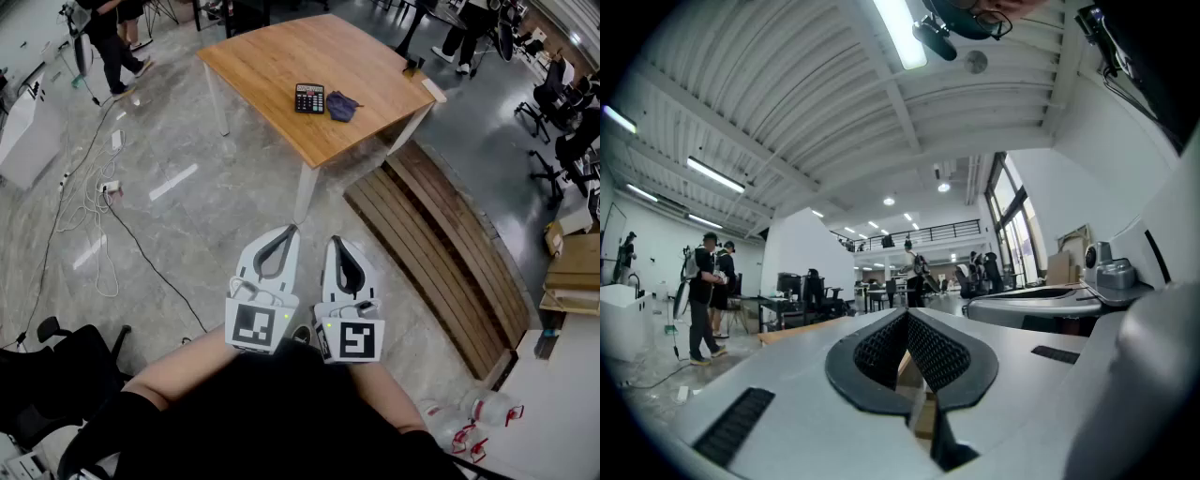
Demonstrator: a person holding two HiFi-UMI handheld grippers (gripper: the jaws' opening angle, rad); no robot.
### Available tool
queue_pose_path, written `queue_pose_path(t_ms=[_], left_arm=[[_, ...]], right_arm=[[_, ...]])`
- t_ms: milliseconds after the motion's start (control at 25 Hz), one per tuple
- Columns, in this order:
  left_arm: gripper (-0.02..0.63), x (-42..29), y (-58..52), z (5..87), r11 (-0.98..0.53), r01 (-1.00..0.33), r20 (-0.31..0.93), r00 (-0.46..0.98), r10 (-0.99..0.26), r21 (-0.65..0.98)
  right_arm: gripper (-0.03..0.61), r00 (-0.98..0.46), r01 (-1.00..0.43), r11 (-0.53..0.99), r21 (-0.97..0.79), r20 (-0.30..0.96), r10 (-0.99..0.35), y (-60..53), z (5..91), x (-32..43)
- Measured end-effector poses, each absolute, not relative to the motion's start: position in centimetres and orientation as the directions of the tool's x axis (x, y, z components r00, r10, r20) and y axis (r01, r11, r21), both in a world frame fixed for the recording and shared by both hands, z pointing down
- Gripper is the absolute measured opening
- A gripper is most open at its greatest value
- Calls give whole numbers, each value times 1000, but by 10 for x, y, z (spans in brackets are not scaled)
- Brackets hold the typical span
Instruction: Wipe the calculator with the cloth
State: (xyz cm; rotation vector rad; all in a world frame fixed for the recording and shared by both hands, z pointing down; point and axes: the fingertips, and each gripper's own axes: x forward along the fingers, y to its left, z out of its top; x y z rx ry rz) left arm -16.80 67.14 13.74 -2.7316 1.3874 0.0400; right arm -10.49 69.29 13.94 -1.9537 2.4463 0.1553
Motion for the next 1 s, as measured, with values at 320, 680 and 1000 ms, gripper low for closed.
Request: queue_pose_path(t_ms=[320, 680, 1000], left_arm=[[6, -156, 685, 138, -577, -814, -54, 580, -813, -63], [6, -123, 701, 136, -561, -825, -56, 565, -823, -68], [6, -98, 707, 147, -517, -854, -15, 519, -855, -57]], right_arm=[[15, -233, -971, 229, 63, -66, -970, 704, 141, -92], [15, -256, -966, 254, 43, -75, -964, 718, 140, -57], [15, -272, -959, 277, -55, -81, -959, 721, 146, -15]])
